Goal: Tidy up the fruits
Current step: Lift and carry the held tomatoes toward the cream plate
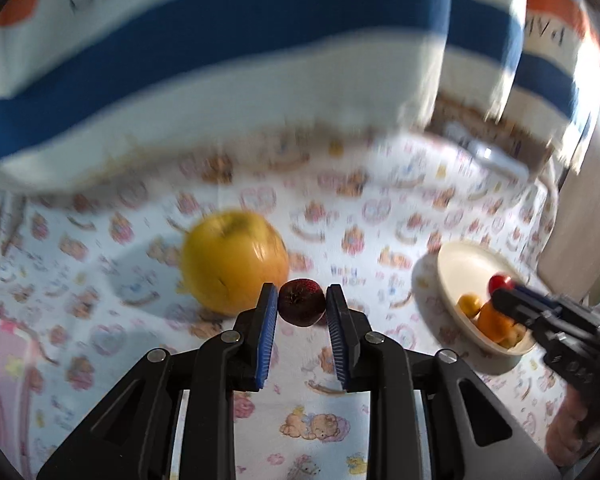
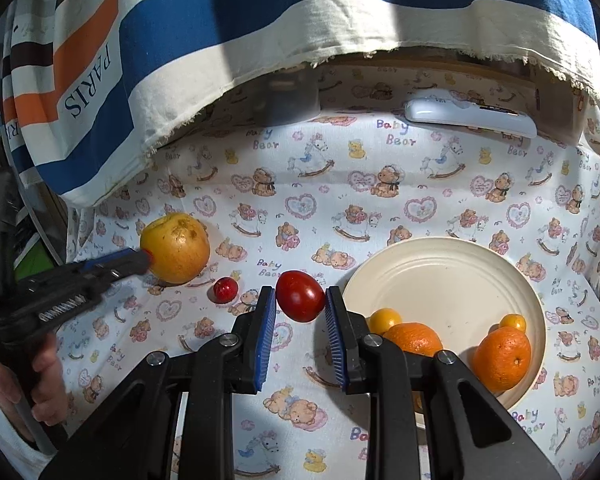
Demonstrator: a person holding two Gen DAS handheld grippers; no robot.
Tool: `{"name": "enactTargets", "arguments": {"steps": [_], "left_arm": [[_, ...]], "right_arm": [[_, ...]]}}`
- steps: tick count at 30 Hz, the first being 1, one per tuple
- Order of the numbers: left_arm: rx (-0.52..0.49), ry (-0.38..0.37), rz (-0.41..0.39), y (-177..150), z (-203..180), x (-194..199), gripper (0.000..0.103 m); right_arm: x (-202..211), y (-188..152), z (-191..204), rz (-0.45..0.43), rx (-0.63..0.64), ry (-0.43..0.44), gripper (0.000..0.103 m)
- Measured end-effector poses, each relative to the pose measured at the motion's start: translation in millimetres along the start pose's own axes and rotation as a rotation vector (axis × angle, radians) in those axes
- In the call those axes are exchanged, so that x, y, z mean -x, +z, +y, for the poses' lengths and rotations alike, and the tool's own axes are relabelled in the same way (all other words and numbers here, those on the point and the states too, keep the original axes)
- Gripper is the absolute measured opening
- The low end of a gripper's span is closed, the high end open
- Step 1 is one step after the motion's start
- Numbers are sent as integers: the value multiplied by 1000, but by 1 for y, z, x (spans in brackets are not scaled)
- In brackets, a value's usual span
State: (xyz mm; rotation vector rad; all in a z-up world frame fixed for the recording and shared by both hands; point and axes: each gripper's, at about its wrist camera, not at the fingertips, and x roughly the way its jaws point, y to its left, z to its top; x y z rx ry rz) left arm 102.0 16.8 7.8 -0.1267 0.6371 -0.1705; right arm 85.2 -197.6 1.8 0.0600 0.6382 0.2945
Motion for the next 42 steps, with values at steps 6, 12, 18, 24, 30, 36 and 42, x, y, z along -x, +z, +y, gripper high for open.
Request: {"name": "enactTargets", "arguments": {"steps": [6, 12, 18, 24, 30, 36, 42], "left_arm": [[-14, 9, -127, 12, -2, 45, 24], [-62, 12, -169, 7, -17, 62, 24], [-117, -24, -196, 0, -39, 76, 24], [-180, -79, -228, -2, -65, 93, 24], [-229, -111, -208, 7, -104, 85, 24], [-237, -175, -145, 30, -154, 51, 24], [-249, -192, -57, 39, -184, 0, 24]], "right_arm": [[14, 3, 2, -41, 1, 12, 26], [30, 6, 5, -85, 6, 27, 26], [50, 12, 6, -145, 20, 35, 26], [80, 16, -7, -230, 57, -17, 26], [97, 21, -41, -267, 59, -109, 26], [90, 27, -82, -285, -16, -142, 27], [66, 19, -119, -232, -56, -205, 27]]}}
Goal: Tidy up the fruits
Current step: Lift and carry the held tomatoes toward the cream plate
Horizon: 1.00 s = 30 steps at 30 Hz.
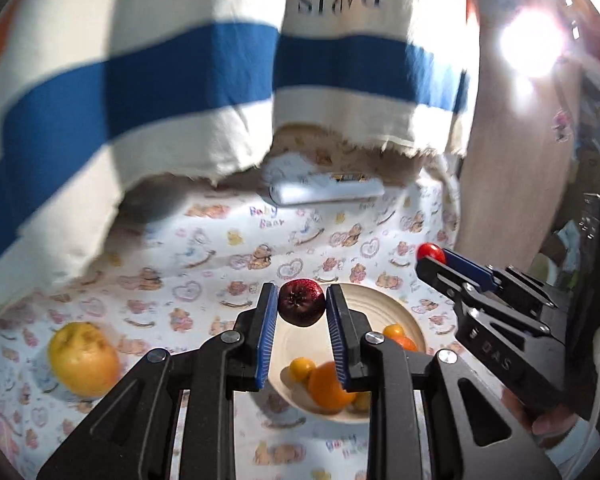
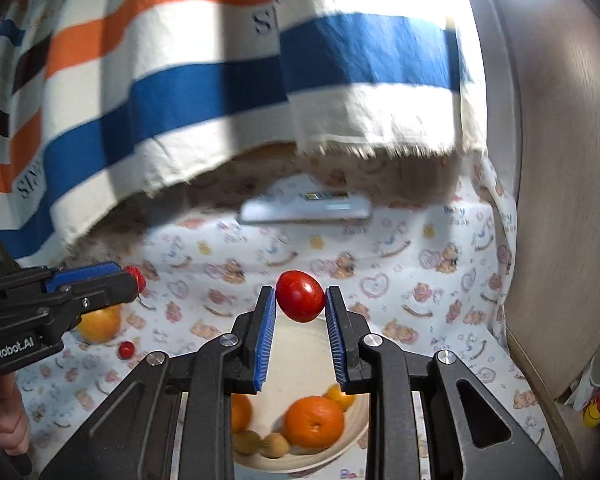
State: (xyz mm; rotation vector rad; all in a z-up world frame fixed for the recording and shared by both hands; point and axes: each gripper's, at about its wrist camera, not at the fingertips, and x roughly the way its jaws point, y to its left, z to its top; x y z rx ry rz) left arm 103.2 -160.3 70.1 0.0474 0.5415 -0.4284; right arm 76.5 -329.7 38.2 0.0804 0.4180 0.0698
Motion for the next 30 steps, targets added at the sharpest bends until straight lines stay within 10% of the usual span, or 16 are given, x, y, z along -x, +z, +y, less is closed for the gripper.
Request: {"name": "enactTargets", "arguments": {"steps": [13, 30], "left_arm": [[12, 41, 245, -39, 26, -103, 24], [-22, 20, 274, -46, 17, -116, 24]], "right_arm": [[-53, -26, -27, 202, -69, -10, 27], [-72, -38, -39, 306, -99, -31, 26]]}}
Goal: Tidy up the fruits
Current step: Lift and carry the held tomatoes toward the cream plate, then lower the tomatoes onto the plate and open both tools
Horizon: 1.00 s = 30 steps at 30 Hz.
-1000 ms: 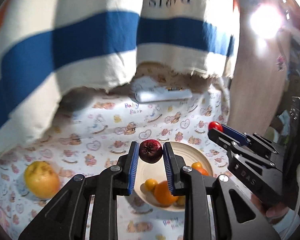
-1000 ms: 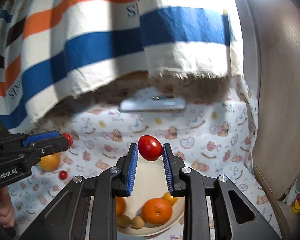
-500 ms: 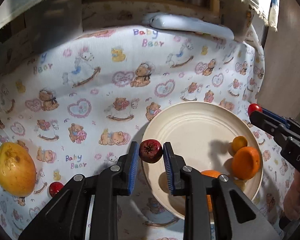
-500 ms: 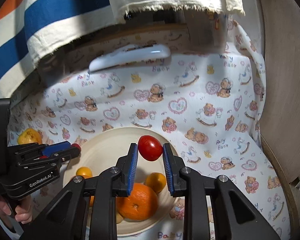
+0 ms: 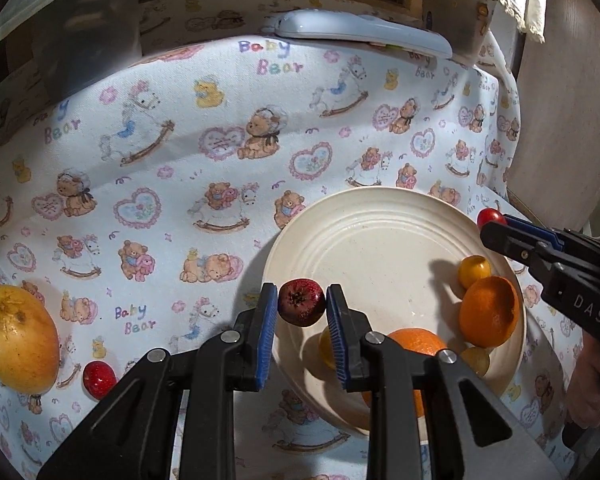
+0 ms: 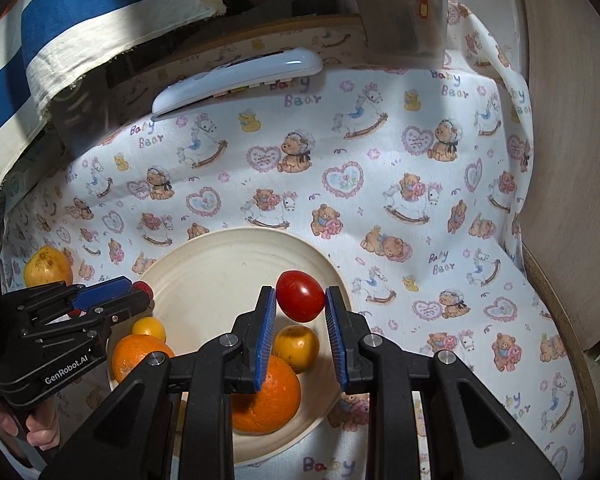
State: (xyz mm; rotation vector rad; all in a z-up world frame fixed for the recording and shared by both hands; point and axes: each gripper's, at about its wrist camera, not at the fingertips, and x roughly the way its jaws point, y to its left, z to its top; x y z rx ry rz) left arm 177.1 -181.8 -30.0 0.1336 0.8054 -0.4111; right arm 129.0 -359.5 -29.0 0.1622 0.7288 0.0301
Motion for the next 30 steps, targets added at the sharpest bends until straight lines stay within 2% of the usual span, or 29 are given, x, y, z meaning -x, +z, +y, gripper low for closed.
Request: {"name": "enactTargets", "arguments": {"steps": [10, 16, 20, 24, 30], "left_arm": [[-11, 15, -4, -4, -5, -1, 24], [33, -34, 3, -3, 2, -2, 24], [28, -33, -7, -3, 1, 0, 24], [30, -53, -18, -4, 0, 5, 36], [15, -53, -88, -2, 0, 19, 55]], "right_arm": [[-10, -2, -2, 45, -1, -23, 27], [-14, -3, -5, 70, -6, -48, 26], [-13, -3, -7, 73, -19, -39, 27], [-11, -3, -8, 66, -23, -42, 27], [-6, -4, -9, 43, -26, -37, 27]]}}
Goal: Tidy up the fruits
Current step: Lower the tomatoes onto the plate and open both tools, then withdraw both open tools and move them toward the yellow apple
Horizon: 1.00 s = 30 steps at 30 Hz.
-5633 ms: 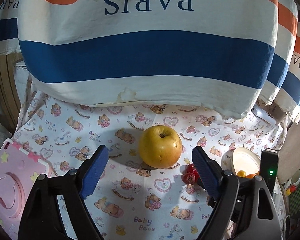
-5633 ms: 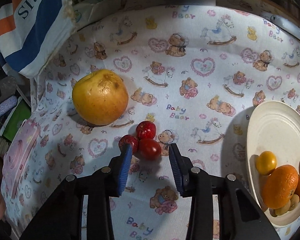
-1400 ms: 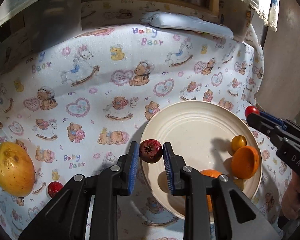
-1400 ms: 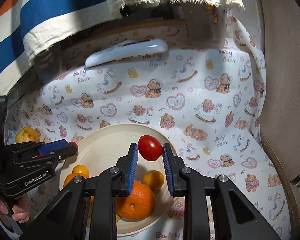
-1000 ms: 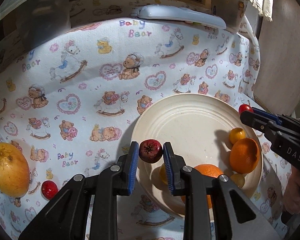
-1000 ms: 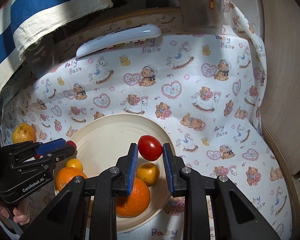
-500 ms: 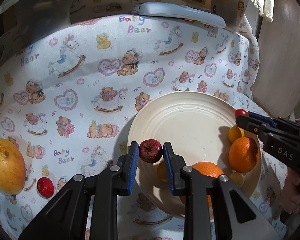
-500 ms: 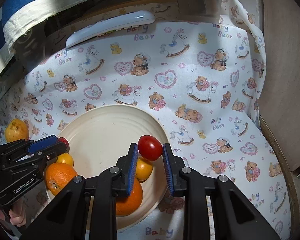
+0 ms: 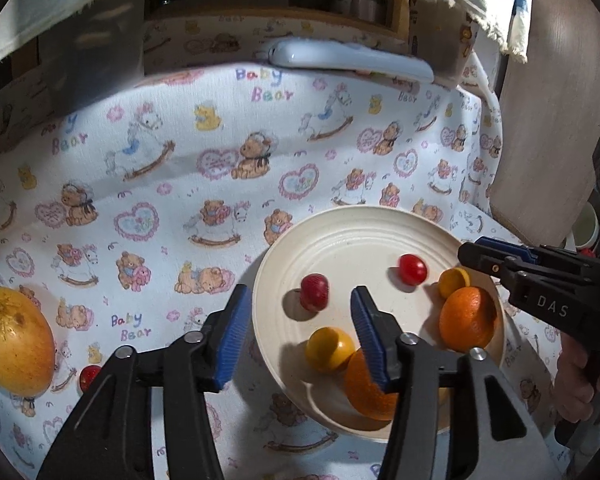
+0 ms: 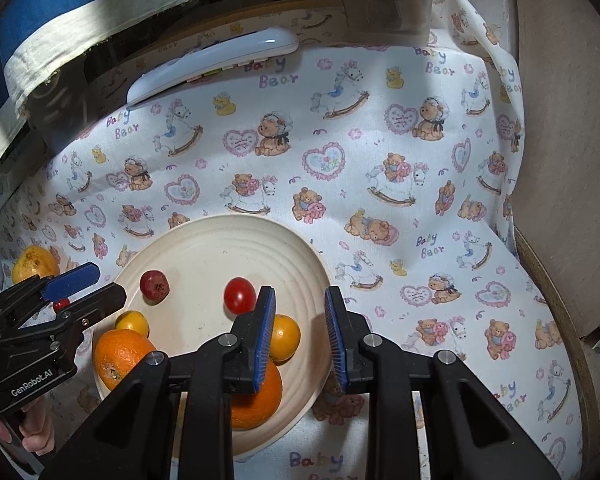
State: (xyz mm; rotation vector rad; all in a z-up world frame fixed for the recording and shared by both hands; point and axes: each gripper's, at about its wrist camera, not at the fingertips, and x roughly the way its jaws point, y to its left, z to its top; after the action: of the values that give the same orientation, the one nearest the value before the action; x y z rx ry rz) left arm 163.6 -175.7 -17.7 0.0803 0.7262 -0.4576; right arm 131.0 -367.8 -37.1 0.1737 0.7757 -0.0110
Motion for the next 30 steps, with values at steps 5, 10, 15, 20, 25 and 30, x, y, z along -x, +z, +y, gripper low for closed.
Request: {"name": "enactTargets", "arguments": {"steps": [5, 10, 15, 20, 25, 30], "left_arm": [[-28, 46, -79, 1, -6, 13, 77], [-16, 116, -200, 2, -10, 32, 97], [-16, 163, -356, 1, -12, 58, 102], [14, 158, -523, -4, -11, 88, 102], [-18, 194, -633, -5, -18, 114, 102], [-29, 204, -692, -12, -12, 145, 102]], "right_arm": [[10, 1, 1, -55, 6, 1, 28], [25, 1, 4, -141, 8, 2, 57], [39, 2, 11, -209, 40, -4, 64], [51, 2, 17, -261, 55, -1, 72], [64, 1, 17, -325, 40, 19, 85], [75, 1, 20, -361, 46, 18, 86]]}}
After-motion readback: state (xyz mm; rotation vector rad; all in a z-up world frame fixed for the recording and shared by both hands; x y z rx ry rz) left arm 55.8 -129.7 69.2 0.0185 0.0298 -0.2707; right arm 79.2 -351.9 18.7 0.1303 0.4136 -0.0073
